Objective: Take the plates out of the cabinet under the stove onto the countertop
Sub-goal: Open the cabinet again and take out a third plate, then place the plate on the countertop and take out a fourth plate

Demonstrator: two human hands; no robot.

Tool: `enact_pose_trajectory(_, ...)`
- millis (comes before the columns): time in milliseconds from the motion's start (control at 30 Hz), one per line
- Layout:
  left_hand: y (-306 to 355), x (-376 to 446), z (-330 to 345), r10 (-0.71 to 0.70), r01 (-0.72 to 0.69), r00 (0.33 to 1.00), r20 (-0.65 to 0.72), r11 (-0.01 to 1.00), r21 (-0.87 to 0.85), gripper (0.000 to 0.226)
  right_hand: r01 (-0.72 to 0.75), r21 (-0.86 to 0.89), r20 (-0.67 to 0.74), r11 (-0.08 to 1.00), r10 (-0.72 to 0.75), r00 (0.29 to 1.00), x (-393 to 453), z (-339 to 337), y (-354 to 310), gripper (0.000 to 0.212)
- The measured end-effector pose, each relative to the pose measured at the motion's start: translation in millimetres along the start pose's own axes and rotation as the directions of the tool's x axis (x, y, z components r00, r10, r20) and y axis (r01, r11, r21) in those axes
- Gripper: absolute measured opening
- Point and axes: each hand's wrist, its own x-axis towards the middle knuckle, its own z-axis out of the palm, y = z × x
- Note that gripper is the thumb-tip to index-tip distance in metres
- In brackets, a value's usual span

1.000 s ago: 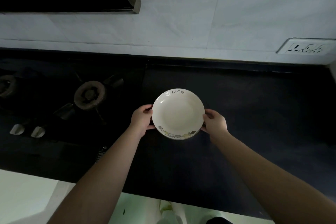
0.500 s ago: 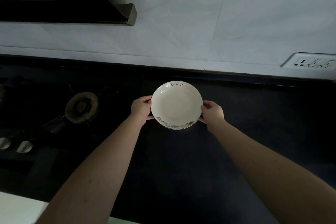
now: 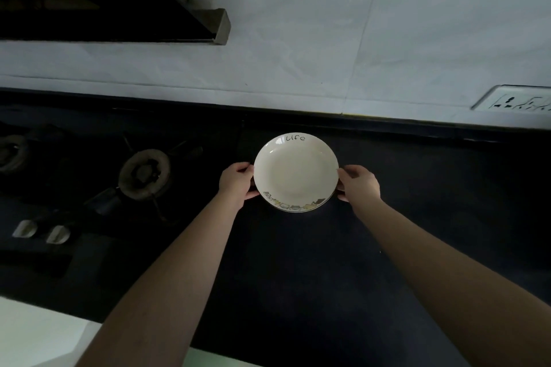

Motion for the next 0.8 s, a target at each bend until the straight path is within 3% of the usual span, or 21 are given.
enact_pose_trajectory(133,-6.2,-12.8,-12.2,0.121,-0.105,0.991,-0.056,0.967,0.232,0.028,0.114,-0.188,-0.004,0.976,-0.117,0.993,-12.1,-18.2,-1.3,0.023)
enact_pose_trajectory(200,-12.3,-29.1,-21.7,0.287,-0.254,0.958,-0.01,0.861,0.44,0.034,0.18,-0.277,0.077,0.944,-0.165,0.983,-25.3,-26.0,-1.3,0.022)
enact_pose_trajectory(267,-23.5,-49.4,-33.1,0.49,-0.413,0.867,0.092,0.603,0.683,0.041,0.296,-0.424,0.175,0.856,-0.243,0.954,-41.9,-31.8,1.9,0.03)
enact_pose_trajectory(367,-44.1,-81.9,-49.0,0.66,-0.48,0.686,0.306,0.096,0.872,0.052,0.547,-0.621,0.297,0.562,-0.478,0.827,-65.7,-36.8,13.1,0.044)
enact_pose_trajectory(433,-57.4,-102.4,-58.4,0.651,-0.472,0.647,0.396,-0.065,0.879,0.057,0.62,-0.706,0.375,0.342,-0.562,0.737,-80.3,-37.2,18.5,0.051)
enact_pose_trajectory(533,-73.1,-122.2,-68.8,0.62,-0.448,0.674,0.401,-0.089,0.89,0.059,0.635,-0.752,0.451,0.177,-0.563,0.692,-92.9,-32.2,23.0,0.055)
enact_pose_trajectory(800,-96.0,-180.0,-107.2,0.57,-0.37,0.771,0.284,0.038,0.928,0.061,0.724,-0.689,0.589,0.038,-0.553,0.59,-142.0,-0.1,37.6,0.061)
